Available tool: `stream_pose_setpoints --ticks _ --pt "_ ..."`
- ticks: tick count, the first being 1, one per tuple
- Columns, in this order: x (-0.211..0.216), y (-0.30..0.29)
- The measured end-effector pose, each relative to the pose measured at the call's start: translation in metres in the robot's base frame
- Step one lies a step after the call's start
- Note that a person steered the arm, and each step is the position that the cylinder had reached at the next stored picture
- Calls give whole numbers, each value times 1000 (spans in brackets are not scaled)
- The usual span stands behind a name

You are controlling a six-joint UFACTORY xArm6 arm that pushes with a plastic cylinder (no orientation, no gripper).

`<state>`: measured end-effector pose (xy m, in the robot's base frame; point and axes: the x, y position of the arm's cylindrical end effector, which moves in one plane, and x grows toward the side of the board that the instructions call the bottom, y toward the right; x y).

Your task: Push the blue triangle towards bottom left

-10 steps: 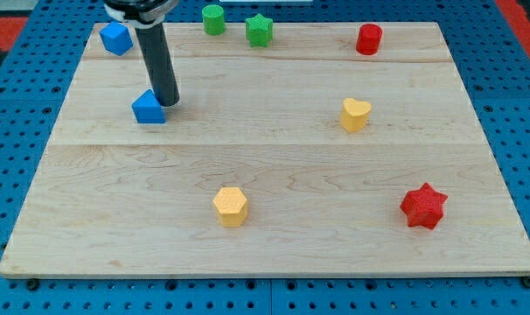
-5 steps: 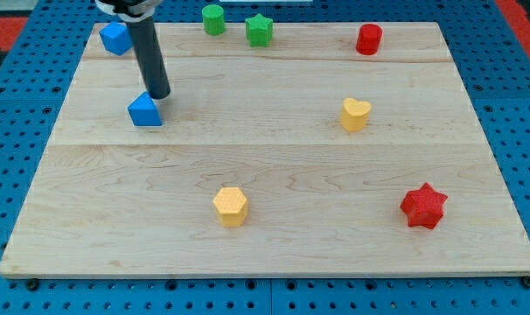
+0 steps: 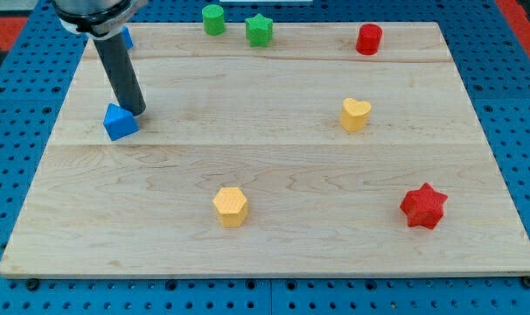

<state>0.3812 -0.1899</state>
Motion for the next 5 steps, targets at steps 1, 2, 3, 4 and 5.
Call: stream_pose_setpoints --ticks 1,2,3,4,5 --pt "-3 -24" --pt "0 -29" --pt "18 -29" --pt "36 -29" --pt "54 -29"
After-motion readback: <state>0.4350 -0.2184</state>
